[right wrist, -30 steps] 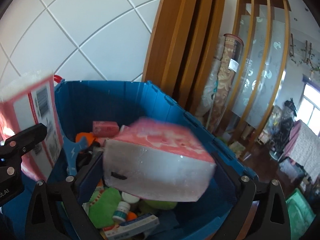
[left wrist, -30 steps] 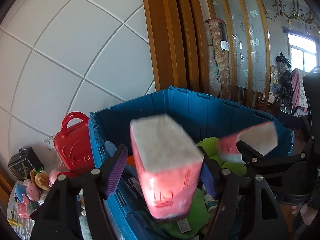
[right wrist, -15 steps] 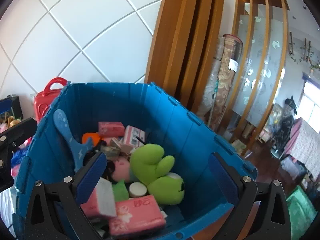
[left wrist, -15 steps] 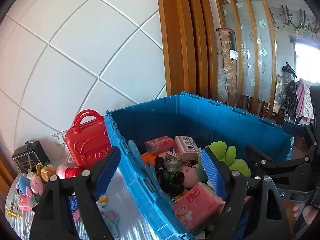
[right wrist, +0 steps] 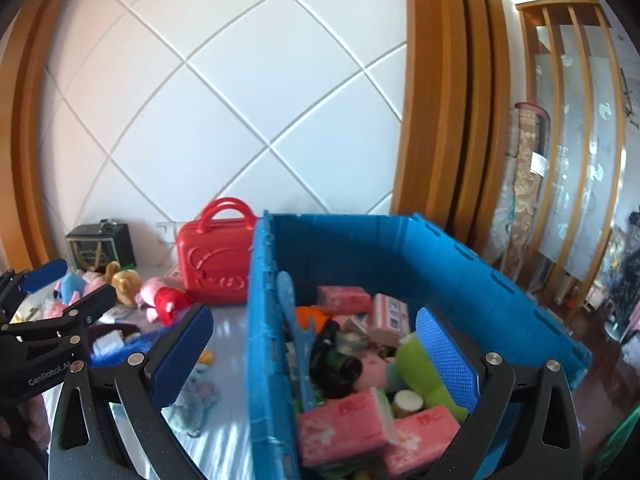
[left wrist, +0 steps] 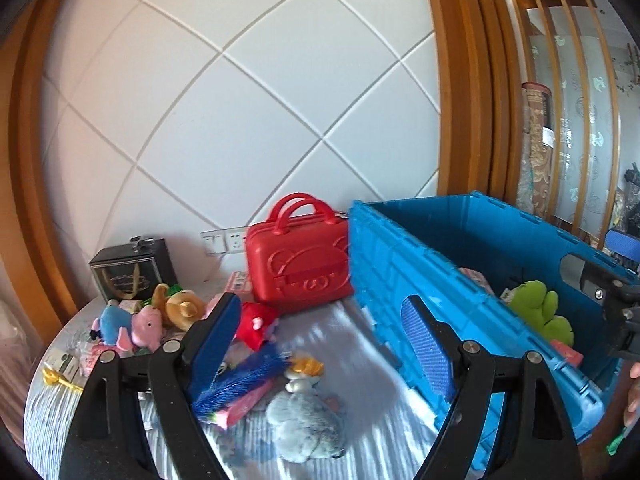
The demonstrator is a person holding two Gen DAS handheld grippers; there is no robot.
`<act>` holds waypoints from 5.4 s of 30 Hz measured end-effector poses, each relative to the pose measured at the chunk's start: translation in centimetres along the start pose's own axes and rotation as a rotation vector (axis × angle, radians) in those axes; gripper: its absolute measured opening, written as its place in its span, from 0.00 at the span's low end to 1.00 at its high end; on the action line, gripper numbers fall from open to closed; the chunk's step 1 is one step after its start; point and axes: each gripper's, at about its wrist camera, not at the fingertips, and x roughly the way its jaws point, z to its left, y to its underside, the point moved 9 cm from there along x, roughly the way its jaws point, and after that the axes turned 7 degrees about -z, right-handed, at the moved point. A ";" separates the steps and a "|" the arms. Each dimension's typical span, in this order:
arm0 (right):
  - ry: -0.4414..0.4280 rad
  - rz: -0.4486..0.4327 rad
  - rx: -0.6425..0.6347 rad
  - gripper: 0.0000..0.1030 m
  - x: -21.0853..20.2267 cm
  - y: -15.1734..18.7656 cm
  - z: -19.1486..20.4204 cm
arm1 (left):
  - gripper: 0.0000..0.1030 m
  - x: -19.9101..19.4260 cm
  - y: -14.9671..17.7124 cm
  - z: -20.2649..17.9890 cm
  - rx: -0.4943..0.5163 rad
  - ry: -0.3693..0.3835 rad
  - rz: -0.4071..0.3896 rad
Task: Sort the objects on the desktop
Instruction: 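Open both tools to drop the tissue packs into the crate, then grasp the blue feather duster with the left tool while the right tool grasps the grey plush, then carry the duster and grey plush over the blue crate with both tools, then open both tools to drop the duster and plush into the crate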
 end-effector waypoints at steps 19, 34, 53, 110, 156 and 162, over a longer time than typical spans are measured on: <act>-0.258 0.249 -0.037 1.00 7.6 6.3 19.6 | 0.80 0.6 10.0 22.0 -0.092 -0.300 0.216; -0.248 0.648 0.019 1.00 17.8 21.4 19.6 | 0.80 6.1 25.3 29.8 -0.190 -0.391 0.555; -0.270 0.919 -0.062 1.00 24.1 31.0 25.8 | 0.60 20.7 31.8 23.6 -0.031 -0.080 0.720; -0.291 0.210 0.221 0.41 8.5 1.5 17.6 | 0.12 7.0 2.3 7.7 -0.067 0.004 0.145; 0.258 0.171 0.126 0.96 9.5 -4.4 -18.2 | 0.60 13.2 -8.5 -23.6 -0.057 0.181 0.207; 0.249 0.144 0.124 1.00 6.9 -5.1 -15.8 | 0.65 9.9 -9.1 -20.8 -0.060 0.194 0.165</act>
